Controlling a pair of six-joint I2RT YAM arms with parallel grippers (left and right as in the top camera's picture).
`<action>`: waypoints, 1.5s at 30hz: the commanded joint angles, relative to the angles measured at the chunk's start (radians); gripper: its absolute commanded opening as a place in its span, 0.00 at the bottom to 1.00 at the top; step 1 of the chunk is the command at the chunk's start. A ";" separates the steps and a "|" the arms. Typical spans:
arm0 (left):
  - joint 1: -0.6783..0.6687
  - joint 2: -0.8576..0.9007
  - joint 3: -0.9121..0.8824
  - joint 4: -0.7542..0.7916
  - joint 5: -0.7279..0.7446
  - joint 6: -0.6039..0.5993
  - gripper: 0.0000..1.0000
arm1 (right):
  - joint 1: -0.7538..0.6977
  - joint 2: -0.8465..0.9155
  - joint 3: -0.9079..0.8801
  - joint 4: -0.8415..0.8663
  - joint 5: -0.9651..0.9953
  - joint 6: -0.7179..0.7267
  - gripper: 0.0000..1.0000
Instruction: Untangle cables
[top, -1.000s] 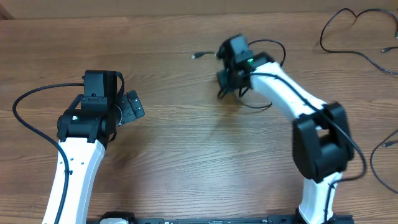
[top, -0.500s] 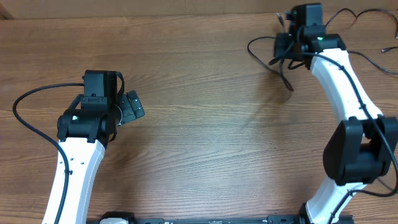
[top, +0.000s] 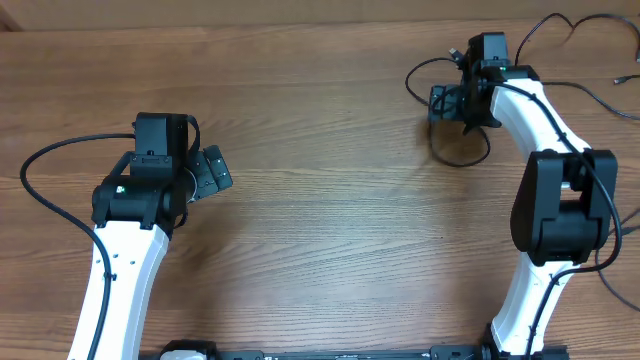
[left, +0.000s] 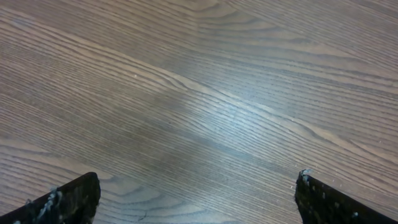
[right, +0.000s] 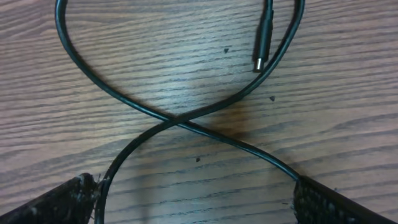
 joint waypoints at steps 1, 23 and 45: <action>0.005 0.003 -0.001 0.001 0.003 -0.017 1.00 | 0.002 -0.004 0.002 0.009 0.002 0.000 1.00; 0.005 0.003 -0.001 0.001 0.003 -0.017 1.00 | 0.018 -0.076 0.185 0.209 -0.269 0.004 1.00; 0.005 0.003 -0.001 0.001 0.003 -0.017 1.00 | -0.023 -0.317 0.185 0.260 -0.208 -0.023 1.00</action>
